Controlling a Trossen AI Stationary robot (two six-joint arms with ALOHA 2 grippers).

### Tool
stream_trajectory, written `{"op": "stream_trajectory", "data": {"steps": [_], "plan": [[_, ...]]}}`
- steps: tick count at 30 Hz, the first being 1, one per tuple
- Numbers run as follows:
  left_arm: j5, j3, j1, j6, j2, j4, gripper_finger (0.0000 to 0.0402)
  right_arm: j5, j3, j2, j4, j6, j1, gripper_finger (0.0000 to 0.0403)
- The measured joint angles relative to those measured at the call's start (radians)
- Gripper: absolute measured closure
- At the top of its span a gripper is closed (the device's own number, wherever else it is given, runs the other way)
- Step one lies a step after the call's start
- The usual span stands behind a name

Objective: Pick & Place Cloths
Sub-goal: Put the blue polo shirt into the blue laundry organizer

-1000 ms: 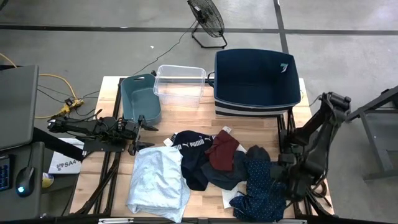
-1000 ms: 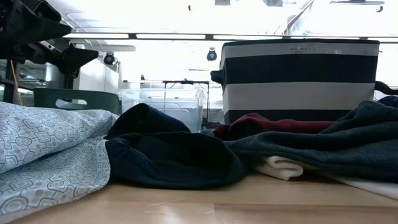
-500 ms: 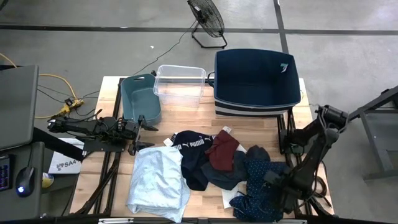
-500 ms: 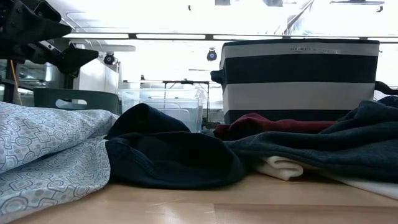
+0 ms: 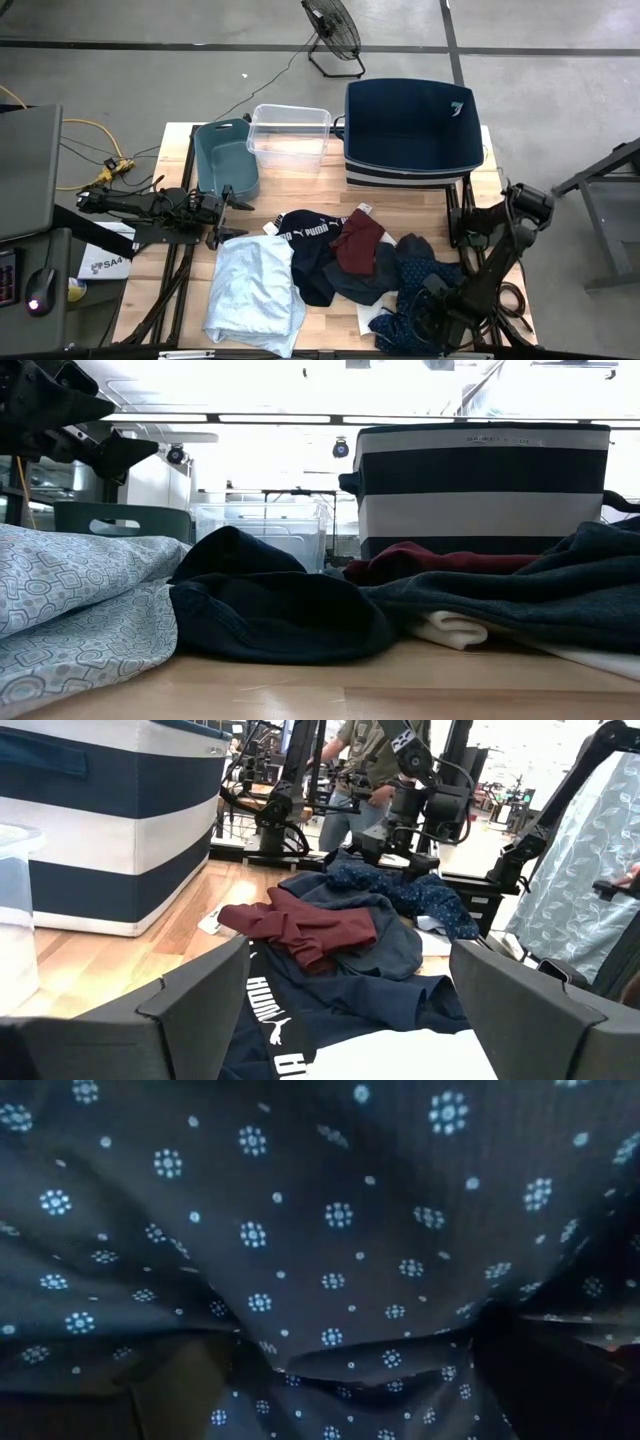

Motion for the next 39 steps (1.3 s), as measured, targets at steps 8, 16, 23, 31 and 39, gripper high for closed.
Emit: {"op": "stream_trajectory", "data": {"steps": [8,16,23,31,39], "plan": [[0.000,0.000,0.000,0.000,0.000,0.000,0.0065,-0.013,-0.001,0.011,-0.011,0.038,-0.009,0.0039],[0.000,0.000,0.000,0.000,0.000,0.000,0.0065,-0.070,-0.018,0.010,-0.019,0.048,-0.030,0.0162],[0.000,0.000,0.000,0.000,0.000,0.000,0.0065,-0.120,-0.020,0.007,-0.012,0.037,-0.031,0.0294],[0.000,0.000,0.000,0.000,0.000,0.000,0.0065,-0.154,-0.034,-0.109,-0.011,0.017,-0.030,0.0368],[0.000,0.000,0.000,0.000,0.000,0.000,0.0065,-0.130,-0.024,-0.362,-0.023,0.029,-0.016,0.0368]]}}
